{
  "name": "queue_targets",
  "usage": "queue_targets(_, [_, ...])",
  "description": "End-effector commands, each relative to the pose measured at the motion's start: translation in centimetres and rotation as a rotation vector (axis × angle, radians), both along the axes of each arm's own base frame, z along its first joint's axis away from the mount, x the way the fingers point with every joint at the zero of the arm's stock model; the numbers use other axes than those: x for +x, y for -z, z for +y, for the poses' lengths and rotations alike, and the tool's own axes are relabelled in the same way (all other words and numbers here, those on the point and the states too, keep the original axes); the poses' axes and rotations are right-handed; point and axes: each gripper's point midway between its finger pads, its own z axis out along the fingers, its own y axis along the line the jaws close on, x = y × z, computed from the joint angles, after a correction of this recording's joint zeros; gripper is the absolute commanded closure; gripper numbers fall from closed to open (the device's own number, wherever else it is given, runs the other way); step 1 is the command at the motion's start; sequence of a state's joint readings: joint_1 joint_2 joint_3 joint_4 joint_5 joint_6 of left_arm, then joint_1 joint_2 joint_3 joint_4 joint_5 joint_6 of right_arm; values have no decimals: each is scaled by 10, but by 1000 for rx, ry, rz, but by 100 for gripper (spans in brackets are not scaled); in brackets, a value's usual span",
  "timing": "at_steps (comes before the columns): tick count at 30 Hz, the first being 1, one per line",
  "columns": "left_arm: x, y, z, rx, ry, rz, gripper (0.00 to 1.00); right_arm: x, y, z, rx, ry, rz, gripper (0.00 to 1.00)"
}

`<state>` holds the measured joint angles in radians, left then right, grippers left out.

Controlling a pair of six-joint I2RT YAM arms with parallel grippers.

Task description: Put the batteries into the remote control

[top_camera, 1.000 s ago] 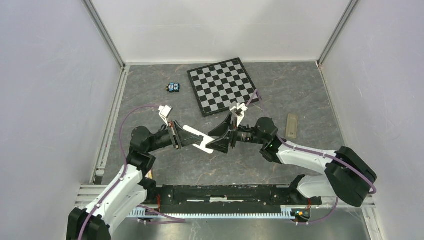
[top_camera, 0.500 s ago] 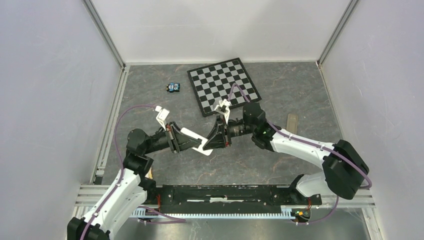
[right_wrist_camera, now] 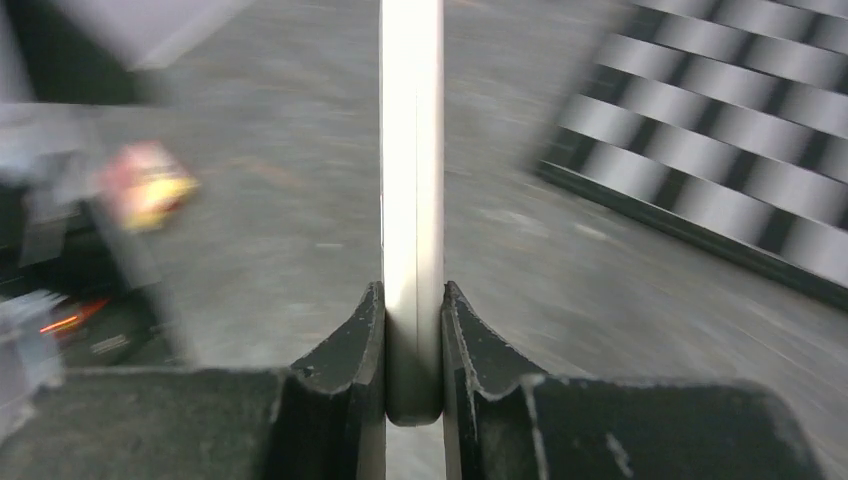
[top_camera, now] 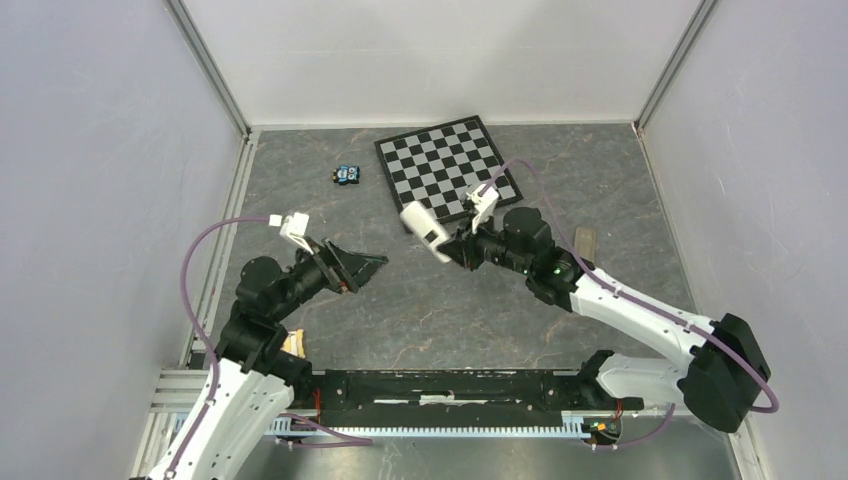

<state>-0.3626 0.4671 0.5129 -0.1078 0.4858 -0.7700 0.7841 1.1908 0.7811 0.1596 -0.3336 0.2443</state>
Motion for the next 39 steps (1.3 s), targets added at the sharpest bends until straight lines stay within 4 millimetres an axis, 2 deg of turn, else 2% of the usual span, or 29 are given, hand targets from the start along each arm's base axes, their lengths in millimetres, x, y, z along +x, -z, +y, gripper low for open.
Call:
queue_targets(1, [25,23,52,174,-329,53,0,75,58,-128,-483,654,-98,100])
queue_targets(3, [24,21,54,184,-335,40,0,87,66,-182,-643,893,-113,100])
queue_targets(6, [22,22,55,194,-335,42,0,87,71,-239,-822,1115,-111,100])
queue_targets(8, [21,24,56,208,-333,47,0,83,77,-262,-905,1195,-96,100])
queue_targets(11, [20,27,57,219,-332,60,0,78,88,-283,-998,1243,-81,100])
queue_targets(20, [19,30,54,214,-316,71,0,74,134,-294,-1155,1203,1,100])
queue_targets(25, [18,33,52,220,-305,87,0,76,153,-289,-1150,1155,44,99])
queue_targets(27, [18,34,53,227,-305,98,0,76,160,-285,-1146,1122,60,92])
queue_targets(31, [17,37,53,242,-302,110,0,74,172,-277,-1128,1057,91,74])
queue_targets(35, [17,38,53,253,-300,118,0,72,181,-272,-1128,1013,120,63])
queue_targets(39, [18,39,59,290,-323,131,0,71,180,-260,-1060,973,144,52])
